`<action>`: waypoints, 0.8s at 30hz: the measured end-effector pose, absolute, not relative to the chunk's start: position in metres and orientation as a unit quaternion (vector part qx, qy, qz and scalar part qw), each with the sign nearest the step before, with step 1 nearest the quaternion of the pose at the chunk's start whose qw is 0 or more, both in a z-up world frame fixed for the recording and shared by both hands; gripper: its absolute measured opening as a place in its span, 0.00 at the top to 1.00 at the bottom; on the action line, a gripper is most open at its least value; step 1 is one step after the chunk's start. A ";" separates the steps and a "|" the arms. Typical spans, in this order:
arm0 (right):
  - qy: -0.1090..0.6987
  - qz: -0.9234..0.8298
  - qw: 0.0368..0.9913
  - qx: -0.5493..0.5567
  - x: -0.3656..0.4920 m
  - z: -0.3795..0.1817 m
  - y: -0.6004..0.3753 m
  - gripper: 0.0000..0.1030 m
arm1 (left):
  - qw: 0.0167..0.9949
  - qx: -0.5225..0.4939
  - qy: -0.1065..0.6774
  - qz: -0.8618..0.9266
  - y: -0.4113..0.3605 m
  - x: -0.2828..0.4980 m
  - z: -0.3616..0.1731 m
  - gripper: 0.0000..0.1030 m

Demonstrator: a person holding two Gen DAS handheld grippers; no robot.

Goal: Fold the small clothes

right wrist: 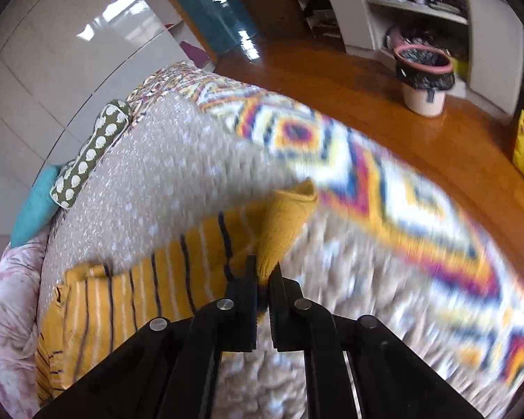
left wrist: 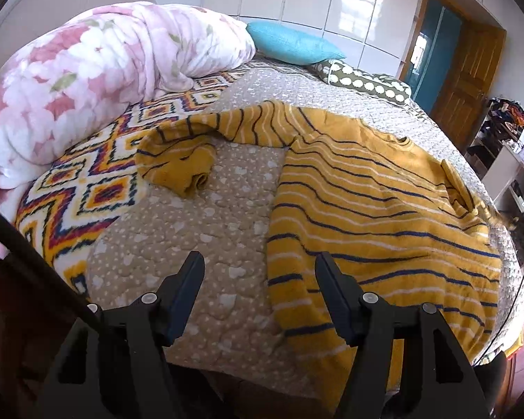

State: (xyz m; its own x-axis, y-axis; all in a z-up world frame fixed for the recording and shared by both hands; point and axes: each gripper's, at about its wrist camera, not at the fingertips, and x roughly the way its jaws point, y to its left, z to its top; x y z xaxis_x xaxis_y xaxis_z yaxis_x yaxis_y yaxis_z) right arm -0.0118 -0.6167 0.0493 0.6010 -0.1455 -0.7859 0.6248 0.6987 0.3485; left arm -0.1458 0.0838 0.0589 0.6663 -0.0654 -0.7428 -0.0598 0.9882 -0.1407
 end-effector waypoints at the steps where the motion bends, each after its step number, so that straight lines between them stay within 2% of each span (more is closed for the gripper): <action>1: 0.376 -0.251 0.842 0.294 -0.012 0.062 -0.623 0.94 | 0.911 -0.074 0.407 -0.002 0.081 -0.145 0.060 0.37; 6: 0.334 -0.400 0.831 0.197 -0.014 0.138 -0.669 0.95 | 0.912 -0.079 0.403 -0.011 0.077 -0.141 0.059 0.37; 10: 0.316 -0.403 0.834 0.207 -0.010 0.165 -0.668 0.94 | 0.912 -0.086 0.402 -0.018 0.078 -0.142 0.057 0.37; 14: 0.317 -0.324 0.871 0.189 0.014 0.181 -0.608 0.94 | 0.912 -0.095 0.397 -0.020 0.087 -0.145 0.054 0.37; 18: 0.337 -0.182 0.907 0.174 0.058 0.180 -0.494 0.94 | 0.914 -0.109 0.390 -0.018 0.103 -0.152 0.053 0.37; 24: 0.388 0.014 0.910 0.148 0.111 0.148 -0.309 0.94 | 0.915 -0.142 0.377 -0.008 0.135 -0.166 0.052 0.35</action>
State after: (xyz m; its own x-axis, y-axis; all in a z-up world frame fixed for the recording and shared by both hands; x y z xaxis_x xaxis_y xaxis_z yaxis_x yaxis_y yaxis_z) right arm 0.1111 -0.3090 0.1484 0.6986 0.1400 -0.7017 0.0894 0.9559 0.2797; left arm -0.1659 0.1349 0.0517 0.7149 -0.1213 -0.6886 -0.0927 0.9597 -0.2653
